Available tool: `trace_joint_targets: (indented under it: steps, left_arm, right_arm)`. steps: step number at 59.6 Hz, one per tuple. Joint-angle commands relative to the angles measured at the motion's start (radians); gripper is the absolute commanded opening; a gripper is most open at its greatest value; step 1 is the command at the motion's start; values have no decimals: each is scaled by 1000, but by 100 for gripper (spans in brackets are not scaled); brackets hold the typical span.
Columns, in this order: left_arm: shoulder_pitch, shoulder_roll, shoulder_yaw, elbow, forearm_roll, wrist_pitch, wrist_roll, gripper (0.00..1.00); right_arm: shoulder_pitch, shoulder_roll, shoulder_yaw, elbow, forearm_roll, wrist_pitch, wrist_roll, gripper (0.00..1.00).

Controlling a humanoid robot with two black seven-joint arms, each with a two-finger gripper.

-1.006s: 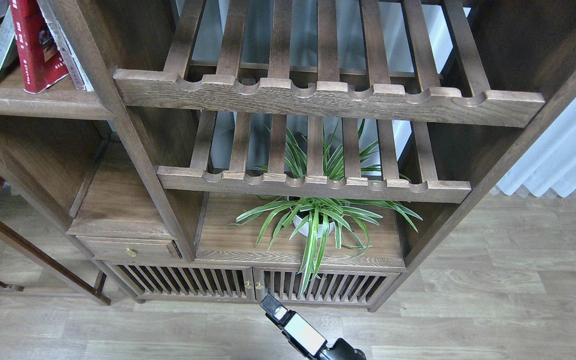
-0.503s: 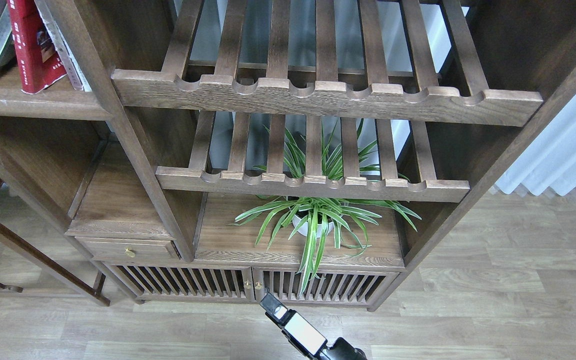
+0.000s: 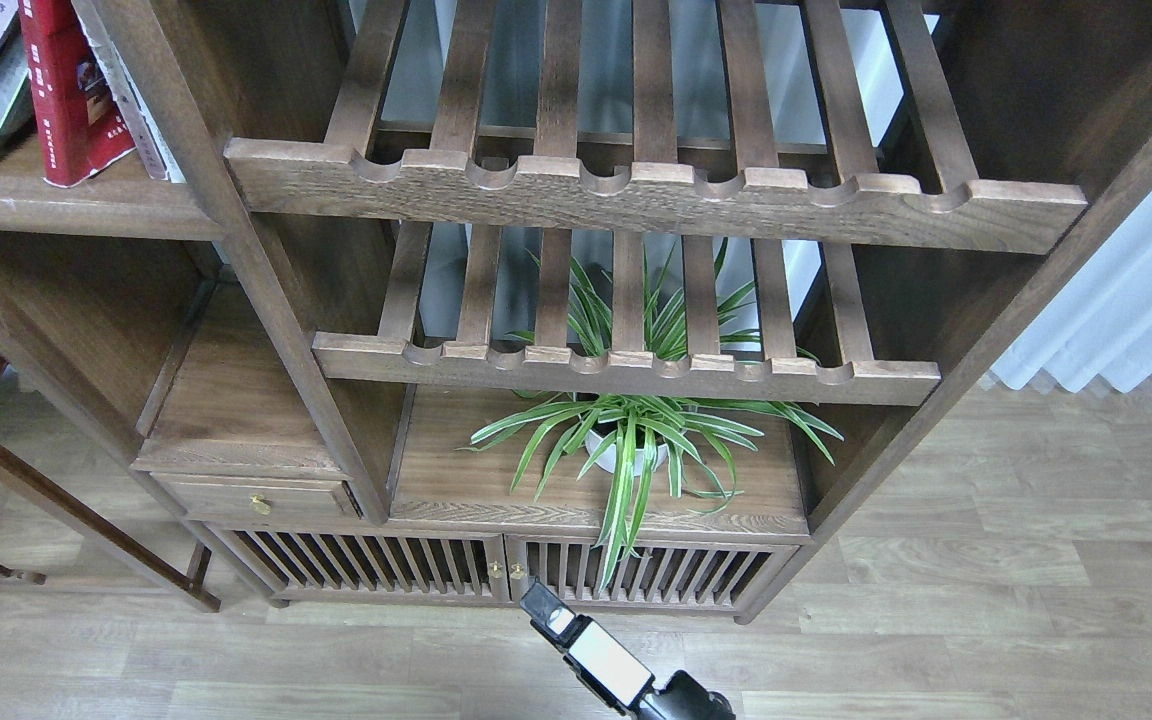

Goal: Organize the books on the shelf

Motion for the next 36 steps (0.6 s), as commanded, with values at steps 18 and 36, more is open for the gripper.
trace_joint_targets:
  steps: [18, 36]
  left_arm:
    - [300, -36, -50, -123, -134, 0, -1, 62]
    - [416, -165, -44, -161, -150, 0, -1, 63]
  right_arm:
    - [34, 0, 25, 0, -1, 0, -1, 100]
    - [87, 0, 83, 0, 2, 0, 7, 100]
